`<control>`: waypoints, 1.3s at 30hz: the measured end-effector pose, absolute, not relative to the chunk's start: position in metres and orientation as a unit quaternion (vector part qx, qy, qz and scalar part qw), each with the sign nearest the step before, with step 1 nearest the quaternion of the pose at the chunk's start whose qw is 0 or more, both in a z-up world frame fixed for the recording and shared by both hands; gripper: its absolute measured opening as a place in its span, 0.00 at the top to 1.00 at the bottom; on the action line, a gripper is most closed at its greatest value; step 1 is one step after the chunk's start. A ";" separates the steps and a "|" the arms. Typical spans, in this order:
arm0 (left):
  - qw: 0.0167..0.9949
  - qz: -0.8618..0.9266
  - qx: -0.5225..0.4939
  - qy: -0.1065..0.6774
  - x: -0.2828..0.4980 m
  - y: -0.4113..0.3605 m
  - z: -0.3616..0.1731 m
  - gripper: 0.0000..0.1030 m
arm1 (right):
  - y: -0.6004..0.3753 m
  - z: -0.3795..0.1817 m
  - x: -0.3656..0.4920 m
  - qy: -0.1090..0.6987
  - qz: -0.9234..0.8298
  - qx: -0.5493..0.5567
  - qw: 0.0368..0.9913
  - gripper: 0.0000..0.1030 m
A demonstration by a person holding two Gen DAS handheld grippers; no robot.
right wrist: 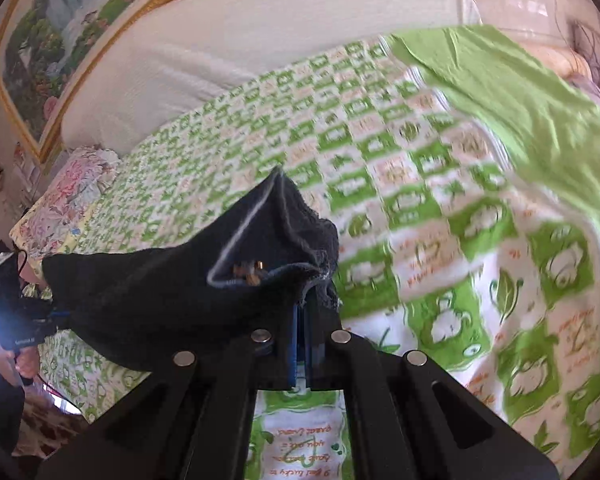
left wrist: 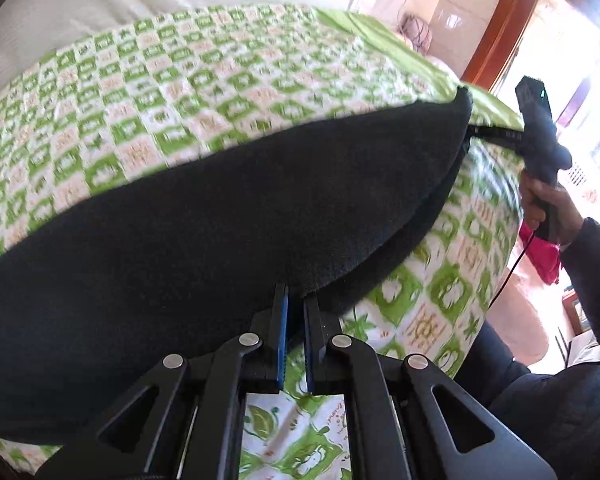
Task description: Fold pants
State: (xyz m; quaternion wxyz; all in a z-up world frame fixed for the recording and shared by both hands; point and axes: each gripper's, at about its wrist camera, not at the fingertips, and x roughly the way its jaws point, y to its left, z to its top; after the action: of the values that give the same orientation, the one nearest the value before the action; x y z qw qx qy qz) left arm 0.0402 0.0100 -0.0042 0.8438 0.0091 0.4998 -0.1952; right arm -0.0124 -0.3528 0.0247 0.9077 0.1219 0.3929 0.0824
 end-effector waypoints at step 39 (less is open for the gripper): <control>0.874 0.018 -0.247 0.418 -0.075 0.174 0.001 0.85 | -0.171 0.025 -0.045 0.392 0.195 0.080 0.896 0.28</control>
State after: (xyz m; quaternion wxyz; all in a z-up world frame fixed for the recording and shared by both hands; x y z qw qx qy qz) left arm -0.0746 0.1744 0.0013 0.8740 -0.2473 0.4179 0.0184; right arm -0.0455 -0.1711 0.0250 0.8956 0.0803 0.3918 0.1950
